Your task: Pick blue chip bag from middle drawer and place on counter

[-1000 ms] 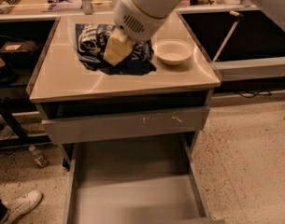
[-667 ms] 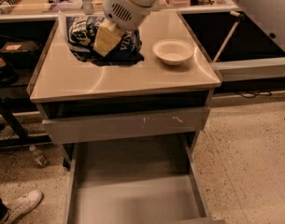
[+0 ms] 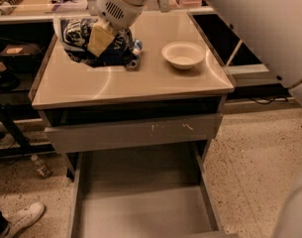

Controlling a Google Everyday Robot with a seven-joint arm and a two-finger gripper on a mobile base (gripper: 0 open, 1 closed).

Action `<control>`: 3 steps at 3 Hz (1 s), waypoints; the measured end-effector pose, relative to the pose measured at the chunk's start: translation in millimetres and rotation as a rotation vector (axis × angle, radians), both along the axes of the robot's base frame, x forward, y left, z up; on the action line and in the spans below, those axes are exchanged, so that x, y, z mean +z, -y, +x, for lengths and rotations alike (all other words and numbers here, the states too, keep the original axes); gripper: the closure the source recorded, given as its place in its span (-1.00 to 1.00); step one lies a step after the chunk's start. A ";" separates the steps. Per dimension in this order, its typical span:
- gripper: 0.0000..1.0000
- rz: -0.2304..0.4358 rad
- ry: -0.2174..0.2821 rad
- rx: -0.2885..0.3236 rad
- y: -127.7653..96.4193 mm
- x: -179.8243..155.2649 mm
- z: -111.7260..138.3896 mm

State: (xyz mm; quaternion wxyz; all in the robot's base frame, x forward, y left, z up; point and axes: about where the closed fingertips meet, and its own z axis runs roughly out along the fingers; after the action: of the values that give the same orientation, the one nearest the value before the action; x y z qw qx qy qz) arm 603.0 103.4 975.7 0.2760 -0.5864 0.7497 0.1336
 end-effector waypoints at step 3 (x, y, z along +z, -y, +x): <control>1.00 0.018 -0.054 0.065 -47.0 -14.2 47.5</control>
Offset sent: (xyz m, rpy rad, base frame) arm 0.0521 0.0467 -0.0018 0.0344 0.0429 0.0747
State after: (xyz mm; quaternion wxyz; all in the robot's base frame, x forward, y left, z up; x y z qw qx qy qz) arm 650.5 150.4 961.5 0.2563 -0.6042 0.7363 0.1649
